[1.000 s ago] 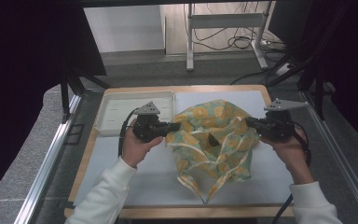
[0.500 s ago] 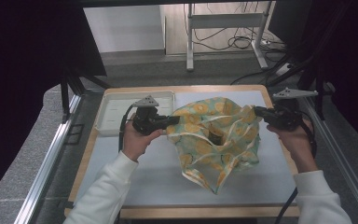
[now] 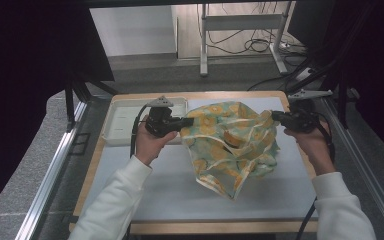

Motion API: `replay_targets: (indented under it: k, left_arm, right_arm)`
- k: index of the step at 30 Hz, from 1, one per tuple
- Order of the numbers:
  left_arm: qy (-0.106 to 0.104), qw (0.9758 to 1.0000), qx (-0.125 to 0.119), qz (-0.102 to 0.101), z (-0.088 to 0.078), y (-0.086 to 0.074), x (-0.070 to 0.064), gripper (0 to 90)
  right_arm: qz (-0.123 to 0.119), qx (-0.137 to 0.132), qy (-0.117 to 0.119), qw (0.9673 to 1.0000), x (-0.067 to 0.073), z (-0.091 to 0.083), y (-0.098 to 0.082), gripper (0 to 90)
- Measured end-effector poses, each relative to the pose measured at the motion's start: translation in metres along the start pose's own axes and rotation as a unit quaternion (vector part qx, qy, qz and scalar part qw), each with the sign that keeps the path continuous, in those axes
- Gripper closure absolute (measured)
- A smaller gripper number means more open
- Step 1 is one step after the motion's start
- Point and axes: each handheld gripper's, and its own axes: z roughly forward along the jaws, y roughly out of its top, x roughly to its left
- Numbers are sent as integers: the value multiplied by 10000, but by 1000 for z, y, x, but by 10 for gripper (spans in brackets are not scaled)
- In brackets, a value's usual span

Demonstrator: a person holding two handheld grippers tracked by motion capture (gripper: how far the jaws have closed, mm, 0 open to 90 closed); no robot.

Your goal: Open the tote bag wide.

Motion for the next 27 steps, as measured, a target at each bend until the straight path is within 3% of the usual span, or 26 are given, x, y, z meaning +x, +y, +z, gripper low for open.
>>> replay_targets:
  k: [7,18,27]
  left_arm:
    - [190,9998,-27,62,6,10,4,900]
    - [348,9994,-39,-77,18,18,14,900]
    - [492,9983,-27,-302,29,24,27,900]
  right_arm:
    - [4,-14,-122,9999,-5,4,7,872]
    - [113,-7,-319,9994,-14,17,16,871]
    - [198,111,-438,9988,-20,35,19,871]
